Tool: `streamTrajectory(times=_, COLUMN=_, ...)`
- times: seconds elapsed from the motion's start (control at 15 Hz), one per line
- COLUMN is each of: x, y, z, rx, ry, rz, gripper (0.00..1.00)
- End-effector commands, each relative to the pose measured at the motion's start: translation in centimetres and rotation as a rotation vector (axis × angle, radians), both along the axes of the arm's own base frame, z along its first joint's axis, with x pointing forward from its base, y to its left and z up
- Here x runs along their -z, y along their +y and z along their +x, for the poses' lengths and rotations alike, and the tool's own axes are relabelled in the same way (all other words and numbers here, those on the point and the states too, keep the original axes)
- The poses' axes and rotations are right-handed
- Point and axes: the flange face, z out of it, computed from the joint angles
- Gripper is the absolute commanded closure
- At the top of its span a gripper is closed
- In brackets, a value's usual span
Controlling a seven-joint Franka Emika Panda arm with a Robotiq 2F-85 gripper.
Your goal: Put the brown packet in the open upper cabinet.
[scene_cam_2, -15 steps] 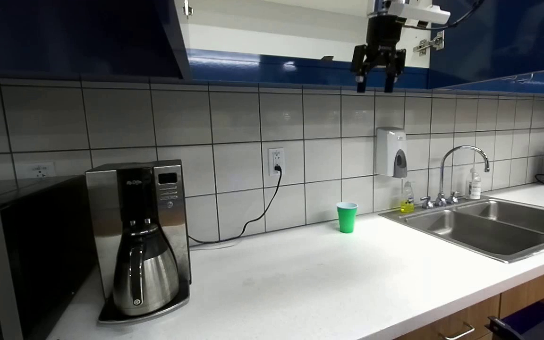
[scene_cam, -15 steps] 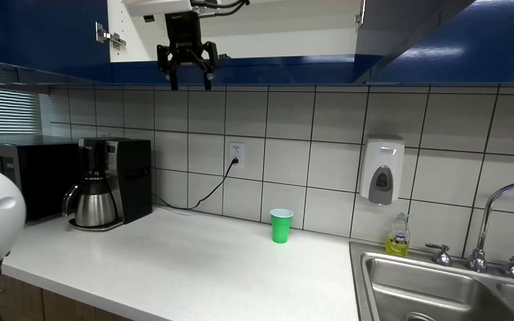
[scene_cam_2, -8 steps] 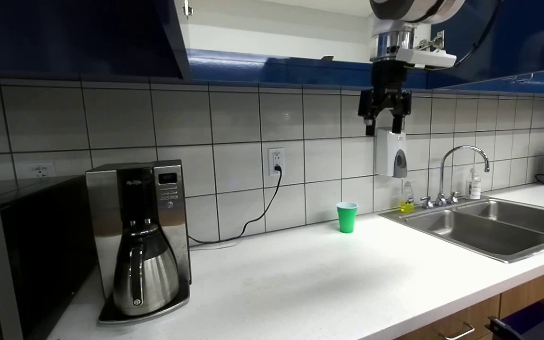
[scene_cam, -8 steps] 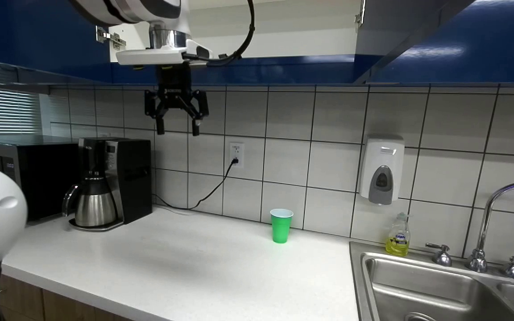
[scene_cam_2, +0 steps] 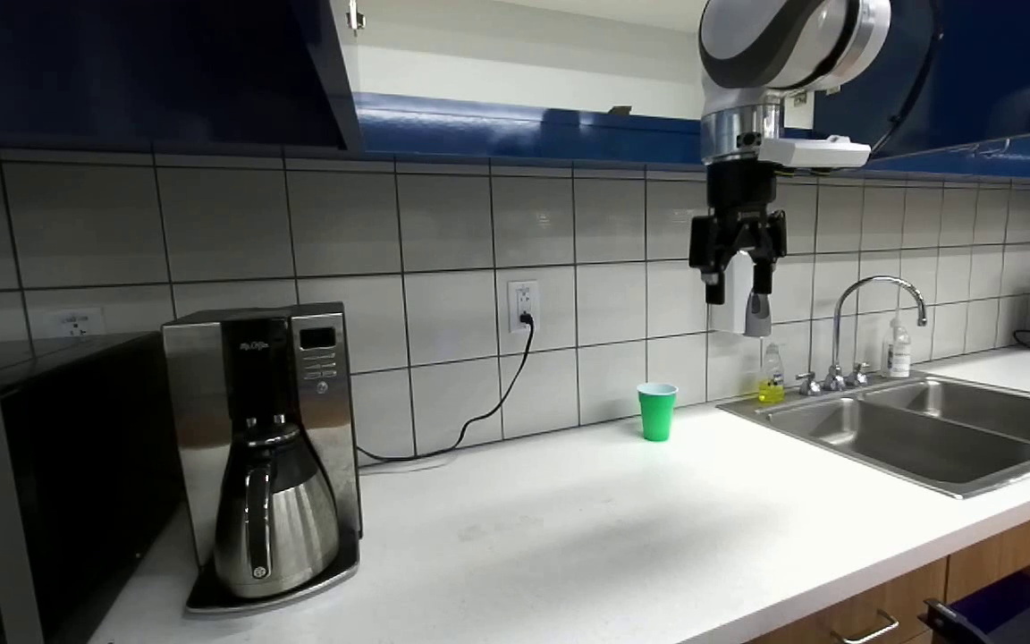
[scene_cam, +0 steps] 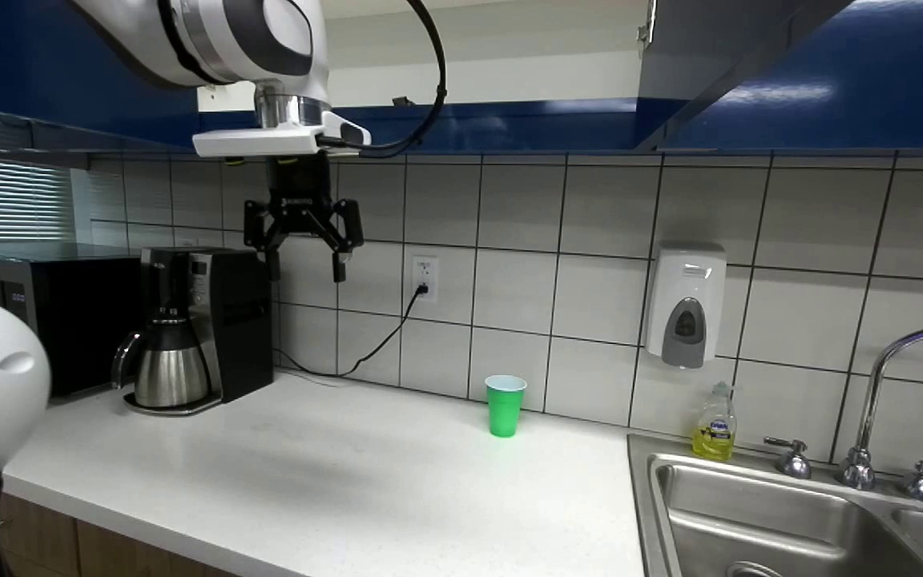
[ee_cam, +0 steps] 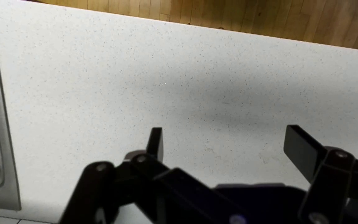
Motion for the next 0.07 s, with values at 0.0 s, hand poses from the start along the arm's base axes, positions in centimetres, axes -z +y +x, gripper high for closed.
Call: streamTrajectory(times=0.0, x=-0.08, y=0.03, z=-0.01, rx=0.000, ry=0.000, rz=0.000, gripper=0.00)
